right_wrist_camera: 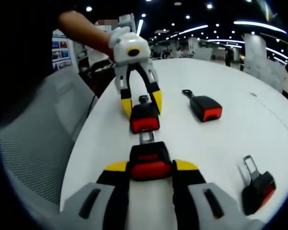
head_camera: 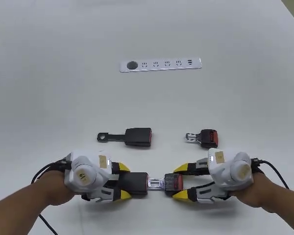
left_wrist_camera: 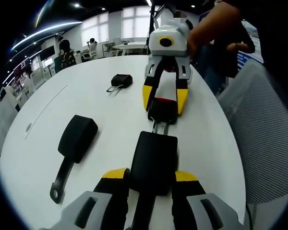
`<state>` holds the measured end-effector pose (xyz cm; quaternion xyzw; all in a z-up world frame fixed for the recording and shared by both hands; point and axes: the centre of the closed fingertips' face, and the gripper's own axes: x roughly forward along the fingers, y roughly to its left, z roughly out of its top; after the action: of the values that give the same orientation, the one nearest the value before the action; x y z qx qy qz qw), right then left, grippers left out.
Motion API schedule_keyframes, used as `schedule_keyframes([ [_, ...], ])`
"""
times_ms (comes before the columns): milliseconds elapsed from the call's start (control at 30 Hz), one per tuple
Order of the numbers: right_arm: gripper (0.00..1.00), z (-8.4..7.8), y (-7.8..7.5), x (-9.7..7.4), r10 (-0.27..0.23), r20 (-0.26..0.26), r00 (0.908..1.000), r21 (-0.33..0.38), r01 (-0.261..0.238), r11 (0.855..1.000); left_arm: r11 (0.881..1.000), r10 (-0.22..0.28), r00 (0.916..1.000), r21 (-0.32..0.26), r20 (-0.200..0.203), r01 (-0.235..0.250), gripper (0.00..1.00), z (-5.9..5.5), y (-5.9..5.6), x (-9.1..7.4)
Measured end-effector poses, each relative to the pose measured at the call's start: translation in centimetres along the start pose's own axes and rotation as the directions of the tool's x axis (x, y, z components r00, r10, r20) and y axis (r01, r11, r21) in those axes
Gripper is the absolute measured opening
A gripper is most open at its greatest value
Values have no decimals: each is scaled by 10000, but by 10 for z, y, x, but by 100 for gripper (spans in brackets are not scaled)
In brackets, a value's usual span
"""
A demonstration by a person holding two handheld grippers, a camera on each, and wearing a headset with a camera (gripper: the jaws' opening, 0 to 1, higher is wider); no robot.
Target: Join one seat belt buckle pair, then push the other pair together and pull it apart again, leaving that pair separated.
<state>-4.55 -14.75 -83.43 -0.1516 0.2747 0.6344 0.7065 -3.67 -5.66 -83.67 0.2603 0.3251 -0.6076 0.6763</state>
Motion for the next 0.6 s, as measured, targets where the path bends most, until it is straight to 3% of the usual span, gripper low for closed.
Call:
schedule_keyframes([
  [600,34,8,1,11,106,-4,9999,-70,-106,9999,10000,3,9999,24,-160,-2,35,0,-1,-1],
])
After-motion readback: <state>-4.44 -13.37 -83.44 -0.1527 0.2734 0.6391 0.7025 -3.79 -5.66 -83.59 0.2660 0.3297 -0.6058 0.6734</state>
